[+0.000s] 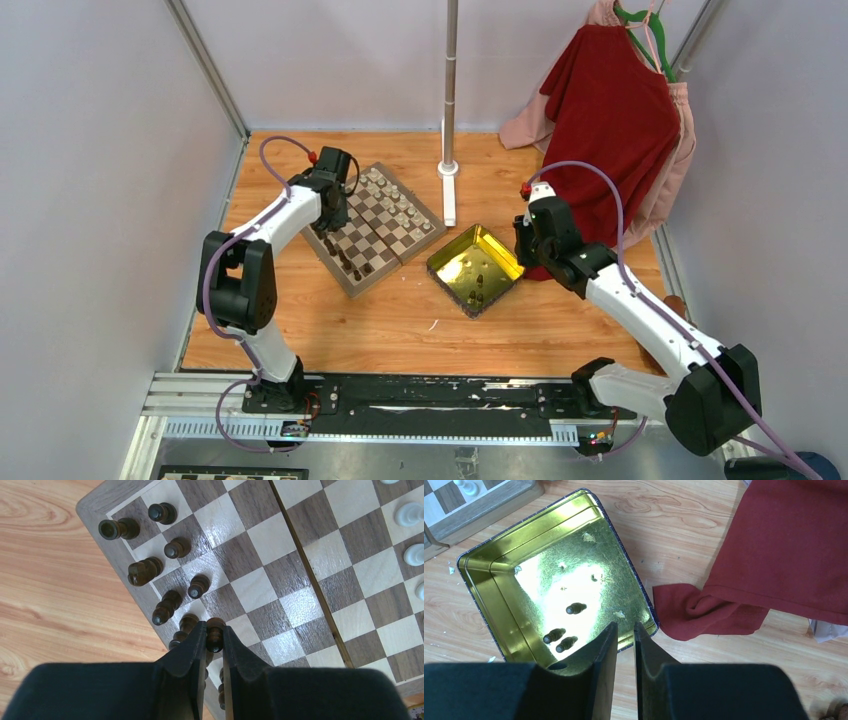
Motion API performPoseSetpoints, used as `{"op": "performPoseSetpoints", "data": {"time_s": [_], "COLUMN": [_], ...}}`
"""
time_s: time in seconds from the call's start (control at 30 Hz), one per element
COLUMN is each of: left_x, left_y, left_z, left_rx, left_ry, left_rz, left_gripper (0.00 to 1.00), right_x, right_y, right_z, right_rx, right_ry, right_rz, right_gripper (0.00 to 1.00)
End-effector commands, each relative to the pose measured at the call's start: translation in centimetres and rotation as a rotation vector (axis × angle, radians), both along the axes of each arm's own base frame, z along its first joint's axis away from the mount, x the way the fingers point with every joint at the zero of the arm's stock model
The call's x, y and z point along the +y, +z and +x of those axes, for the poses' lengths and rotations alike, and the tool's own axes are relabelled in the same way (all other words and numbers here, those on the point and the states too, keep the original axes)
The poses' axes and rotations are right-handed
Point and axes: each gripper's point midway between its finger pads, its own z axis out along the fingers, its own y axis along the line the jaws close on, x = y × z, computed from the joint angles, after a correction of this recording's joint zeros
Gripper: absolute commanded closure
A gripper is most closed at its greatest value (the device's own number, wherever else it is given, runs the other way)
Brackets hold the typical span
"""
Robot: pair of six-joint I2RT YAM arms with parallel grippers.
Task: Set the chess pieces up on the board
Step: Place the chess piece on the chessboard.
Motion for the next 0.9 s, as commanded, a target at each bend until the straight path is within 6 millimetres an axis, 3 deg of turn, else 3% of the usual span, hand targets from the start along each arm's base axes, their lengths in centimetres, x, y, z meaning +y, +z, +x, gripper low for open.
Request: {"op": "performPoseSetpoints", "data": {"time_s": [0.0,0.87], "left_x": [0.3,0.6], "left_y": [-0.8,-3.5], "left_z": [0.3,0.8], "left_rx": [0.005,0.063], "left_ry": [-0.003,-0.006], "left_rz": [-0.003,-0.002], "left_gripper": [1.0,1.0], "right_x": [0.1,0.3], "right_y": [1.2,1.2], "right_z": [0.8,1.7], "right_rx": [-0.024,-0.018], "right_ry": [-0.01,-0.016], "right_rz": [0.018,0.003], "right_gripper": [0.78,0.78]}}
